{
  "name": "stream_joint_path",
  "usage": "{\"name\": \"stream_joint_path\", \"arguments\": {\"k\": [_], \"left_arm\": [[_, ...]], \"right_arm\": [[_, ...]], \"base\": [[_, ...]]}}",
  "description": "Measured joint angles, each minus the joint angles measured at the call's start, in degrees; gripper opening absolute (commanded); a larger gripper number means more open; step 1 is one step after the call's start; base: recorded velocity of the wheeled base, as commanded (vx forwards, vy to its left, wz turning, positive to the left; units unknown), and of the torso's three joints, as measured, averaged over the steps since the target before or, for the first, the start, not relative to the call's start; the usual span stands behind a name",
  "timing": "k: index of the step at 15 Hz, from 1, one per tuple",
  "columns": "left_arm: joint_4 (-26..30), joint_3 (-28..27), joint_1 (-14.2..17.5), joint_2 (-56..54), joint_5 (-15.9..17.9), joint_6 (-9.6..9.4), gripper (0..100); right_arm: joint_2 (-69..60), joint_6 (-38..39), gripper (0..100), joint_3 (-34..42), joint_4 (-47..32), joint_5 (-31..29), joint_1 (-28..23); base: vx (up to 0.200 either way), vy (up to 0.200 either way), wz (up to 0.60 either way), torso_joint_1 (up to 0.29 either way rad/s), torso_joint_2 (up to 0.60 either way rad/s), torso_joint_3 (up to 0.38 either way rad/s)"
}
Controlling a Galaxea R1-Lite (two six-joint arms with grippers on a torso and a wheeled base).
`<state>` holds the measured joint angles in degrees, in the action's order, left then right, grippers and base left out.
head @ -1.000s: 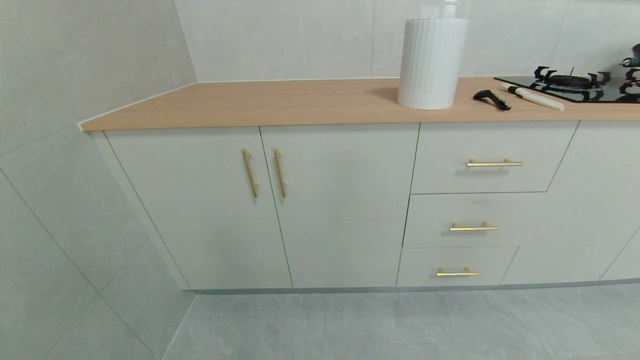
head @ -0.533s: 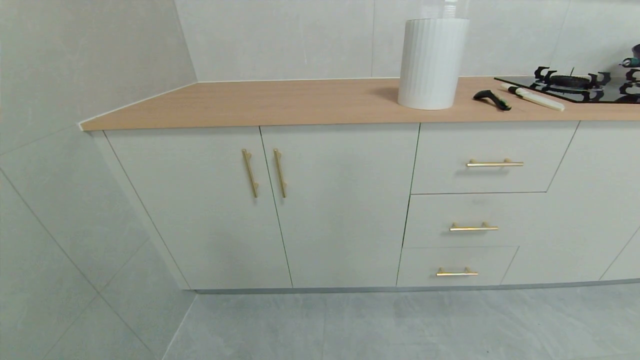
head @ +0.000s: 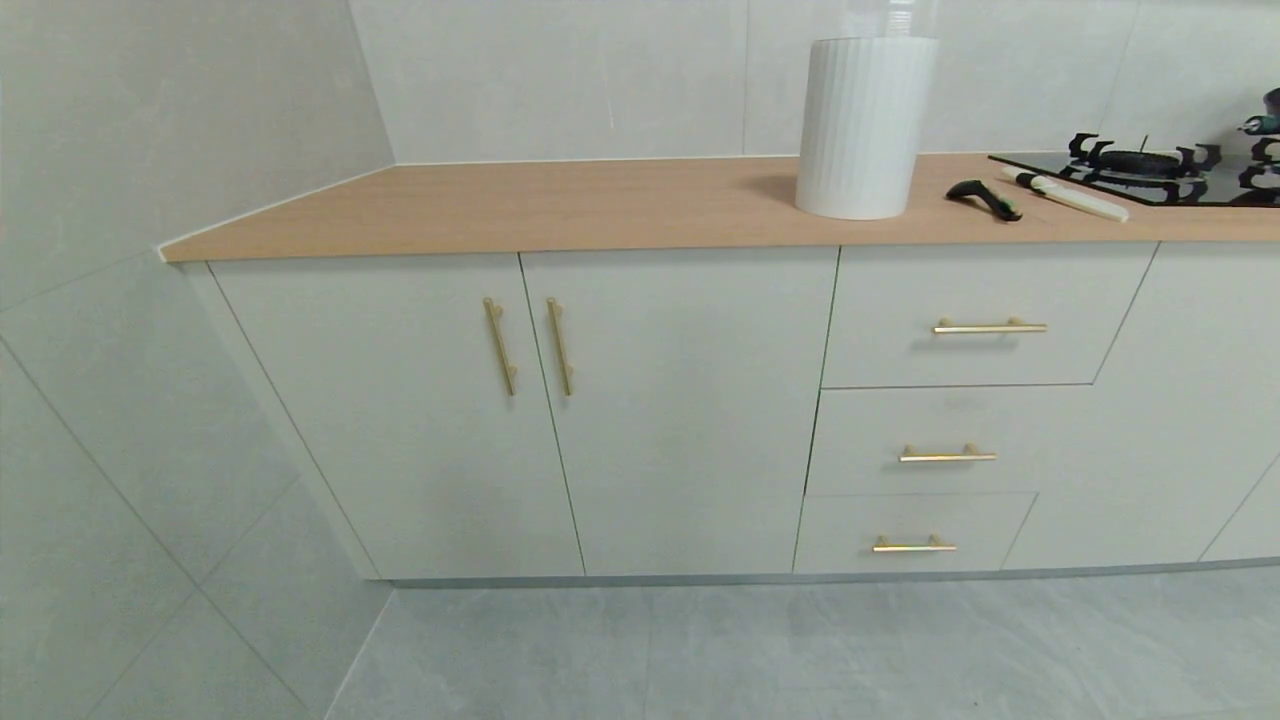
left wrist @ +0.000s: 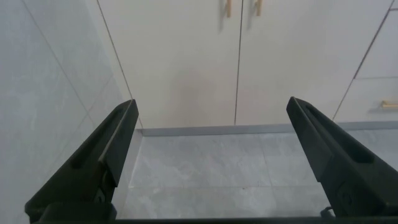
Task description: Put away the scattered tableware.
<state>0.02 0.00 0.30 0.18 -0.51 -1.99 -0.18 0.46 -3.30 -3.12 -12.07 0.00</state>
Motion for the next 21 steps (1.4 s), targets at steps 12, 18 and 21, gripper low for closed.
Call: {"name": "stream_joint_path", "arguments": {"k": [12, 18, 21], "left_arm": [[-0.10, 0.00, 0.02, -0.18, -0.06, 2.21, 100], [-0.10, 0.00, 0.05, -0.18, -0.06, 2.21, 100], [-0.10, 0.00, 0.00, -0.18, -0.06, 2.30, 100]], "right_arm": [[0.02, -0.71, 100, 3.30, 3.36, 12.82, 0.10], [0.02, -0.67, 100, 3.30, 3.33, 12.78, 0.10], [0.02, -0.68, 100, 3.30, 3.30, 12.73, 0.05]], "base": [[0.000, -0.033, 0.00, 0.000, 0.00, 0.000], [0.000, -0.133, 0.00, 0.004, 0.00, 0.001], [0.000, 0.000, 0.00, 0.000, 0.00, 0.000]]}}
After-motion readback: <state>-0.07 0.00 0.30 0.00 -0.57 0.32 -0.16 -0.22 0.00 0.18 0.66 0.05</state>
